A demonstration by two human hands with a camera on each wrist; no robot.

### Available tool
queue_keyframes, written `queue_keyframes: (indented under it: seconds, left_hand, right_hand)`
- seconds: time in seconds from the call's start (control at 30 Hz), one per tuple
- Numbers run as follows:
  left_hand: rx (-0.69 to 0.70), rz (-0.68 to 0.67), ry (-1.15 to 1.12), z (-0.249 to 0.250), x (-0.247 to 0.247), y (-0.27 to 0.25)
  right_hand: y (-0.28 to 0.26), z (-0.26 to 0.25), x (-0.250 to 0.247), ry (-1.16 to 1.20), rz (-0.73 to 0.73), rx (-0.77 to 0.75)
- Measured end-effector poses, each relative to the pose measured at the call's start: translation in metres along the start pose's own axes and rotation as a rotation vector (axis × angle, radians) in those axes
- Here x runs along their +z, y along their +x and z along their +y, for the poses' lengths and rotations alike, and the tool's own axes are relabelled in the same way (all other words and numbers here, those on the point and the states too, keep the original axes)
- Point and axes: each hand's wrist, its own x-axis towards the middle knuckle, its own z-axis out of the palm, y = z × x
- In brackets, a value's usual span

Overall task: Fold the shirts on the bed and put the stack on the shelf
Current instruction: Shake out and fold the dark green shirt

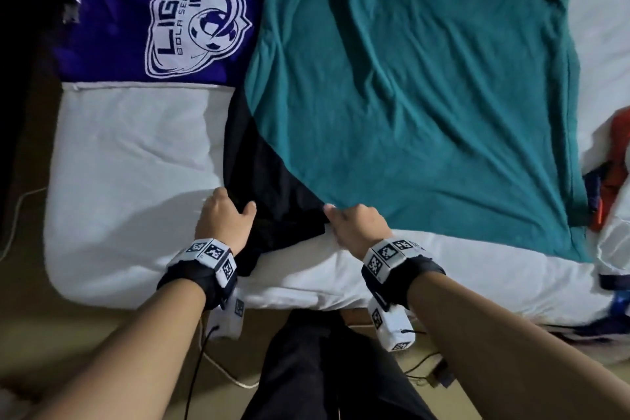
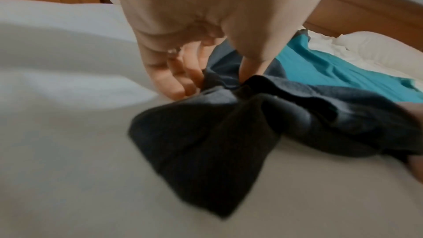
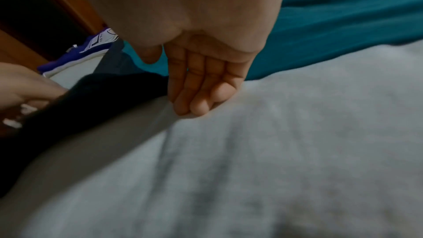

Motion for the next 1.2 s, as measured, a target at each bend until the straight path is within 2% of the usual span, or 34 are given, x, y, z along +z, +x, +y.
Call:
queue_keyframes:
  seconds: [0.07,0.23,0.37,0.43,0.5,0.6,0.67,0.73,0.77,0.87,0.97,1.1,1.2]
  left_hand:
    - [0.012,-0.057,-0.064,-0.013,0.000,-0.003]
    - [0.069,-0.257,-0.271,-0.048,-0.007,-0.025]
    - [0.007,-0.202,-0.569,-0.070,-0.018,-0.043]
    - [-0.078,-0.177,-0.764,-0.079,-0.019,-0.050]
    - [-0.138,-0.145,-0.892,-0.083,-0.018,-0.054]
    - [-0.069,-0.149,-0.829,-0.088,-0.014,-0.058]
    - [0.007,-0.171,-0.617,-0.095,-0.009,-0.058]
    - [0.038,-0.171,-0.496,-0.101,-0.006,-0.058]
    - [0.052,-0.170,-0.498,-0.103,-0.007,-0.058]
    - [0.018,-0.147,-0.605,-0.105,-0.009,-0.060]
    - [0.000,-0.152,-0.712,-0.106,-0.003,-0.062]
    - [0.005,-0.119,-0.732,-0.110,-0.001,-0.061]
    - [0.013,-0.111,-0.635,-0.111,-0.001,-0.064]
  right_hand:
    - [0.002,-0.009,0.013,-0.031,-0.003,0.043]
    - [-0.009,-0.024,0.032,-0.075,-0.062,0.000]
    - [-0.024,-0.011,0.035,0.042,-0.055,-0.066]
    - [-0.032,-0.002,0.032,0.204,-0.058,-0.095]
    - [-0.038,0.003,0.029,0.444,0.004,-0.070]
    - [-0.043,0.009,0.027,0.664,0.017,-0.007]
    - [-0.044,0.013,0.033,0.568,-0.010,-0.047]
    - [-0.046,0.017,0.038,0.431,0.014,-0.101]
    - [-0.045,0.018,0.040,0.441,0.044,-0.109]
    - [-0.044,0.016,0.043,0.691,0.091,-0.076]
    - [-0.044,0.020,0.047,0.925,-0.003,-0.008]
    - [-0.051,0.031,0.049,0.804,-0.091,0.013]
    - [-0.053,0.042,0.052,0.606,-0.126,-0.017]
